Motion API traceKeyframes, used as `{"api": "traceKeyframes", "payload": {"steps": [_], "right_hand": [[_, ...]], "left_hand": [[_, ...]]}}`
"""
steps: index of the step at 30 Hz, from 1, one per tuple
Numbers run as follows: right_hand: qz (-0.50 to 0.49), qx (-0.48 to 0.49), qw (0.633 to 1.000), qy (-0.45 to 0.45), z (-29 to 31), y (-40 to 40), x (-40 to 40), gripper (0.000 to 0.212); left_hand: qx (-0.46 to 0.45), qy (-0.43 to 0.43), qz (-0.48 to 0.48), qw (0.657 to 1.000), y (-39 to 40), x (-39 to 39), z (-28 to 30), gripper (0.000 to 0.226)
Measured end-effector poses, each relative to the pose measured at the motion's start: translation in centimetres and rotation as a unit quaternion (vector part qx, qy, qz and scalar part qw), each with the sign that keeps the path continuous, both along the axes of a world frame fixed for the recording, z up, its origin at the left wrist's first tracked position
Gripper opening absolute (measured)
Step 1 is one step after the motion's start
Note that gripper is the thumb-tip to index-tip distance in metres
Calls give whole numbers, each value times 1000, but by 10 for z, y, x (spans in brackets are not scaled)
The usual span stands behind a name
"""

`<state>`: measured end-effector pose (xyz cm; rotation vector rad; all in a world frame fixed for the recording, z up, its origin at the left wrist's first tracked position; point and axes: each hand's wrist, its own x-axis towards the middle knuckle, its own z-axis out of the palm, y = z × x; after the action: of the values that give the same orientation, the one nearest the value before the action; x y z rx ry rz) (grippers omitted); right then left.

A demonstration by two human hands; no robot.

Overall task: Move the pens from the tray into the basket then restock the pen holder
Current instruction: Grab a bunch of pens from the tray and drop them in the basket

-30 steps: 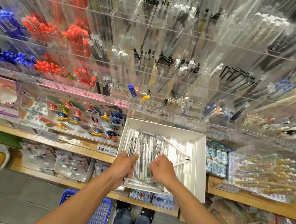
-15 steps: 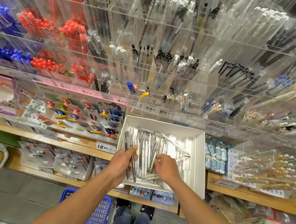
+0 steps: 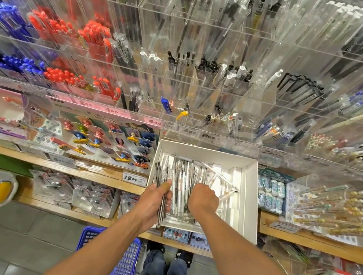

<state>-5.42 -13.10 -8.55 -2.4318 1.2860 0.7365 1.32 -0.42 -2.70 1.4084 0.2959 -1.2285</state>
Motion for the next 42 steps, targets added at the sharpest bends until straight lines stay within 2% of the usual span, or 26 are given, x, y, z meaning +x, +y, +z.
{"api": "traceKeyframes", "payload": {"steps": [5, 10, 13, 15, 18, 23, 25, 27, 28, 30, 32, 35, 38, 42], "right_hand": [[-42, 22, 999, -6, -2, -1, 0, 3], [-113, 59, 990, -67, 5, -11, -11, 30], [-83, 139, 977, -141, 22, -14, -24, 34], [-86, 226, 950, -199, 39, -7, -32, 27], [-85, 341, 902, -250, 61, 9, -40, 14], [-64, 379, 880, -279, 69, 25, -42, 18], [-60, 390, 872, -290, 68, 21, -40, 18], [-67, 367, 879, -298, 62, 14, -35, 21], [-78, 326, 894, -299, 56, 9, -30, 23], [-104, 213, 931, -277, 40, -3, -23, 22], [-117, 154, 956, -222, 21, -12, -17, 23], [-122, 138, 974, -134, 0, -8, -10, 26], [-148, 121, 975, -111, -8, 1, -3, 27], [-103, 114, 985, -78, -8, 5, -5, 20]], "left_hand": [[1, -5, -1, 1000, -1, 1, 0, 22], [14, -26, -17, 999, -2, -1, -2, 13], [21, -35, -19, 999, -4, -1, -5, 11], [20, -41, -6, 999, -7, -1, -7, 13], [15, -28, 3, 1000, -12, -1, -11, 30], [-23, 22, 7, 999, -14, 4, -8, 84], [-19, 27, 3, 999, -13, 5, -8, 79], [-35, 42, 2, 998, -13, 6, -7, 51], [-42, 46, 4, 998, -13, 6, -6, 41], [-40, 45, 27, 998, -13, 6, -8, 30], [-42, 52, 43, 997, -13, 7, -8, 22], [-31, 56, 42, 997, -12, 8, -10, 16], [-14, 48, 46, 998, -13, 6, -11, 14], [-17, 54, 46, 997, -11, 6, -11, 15]]}}
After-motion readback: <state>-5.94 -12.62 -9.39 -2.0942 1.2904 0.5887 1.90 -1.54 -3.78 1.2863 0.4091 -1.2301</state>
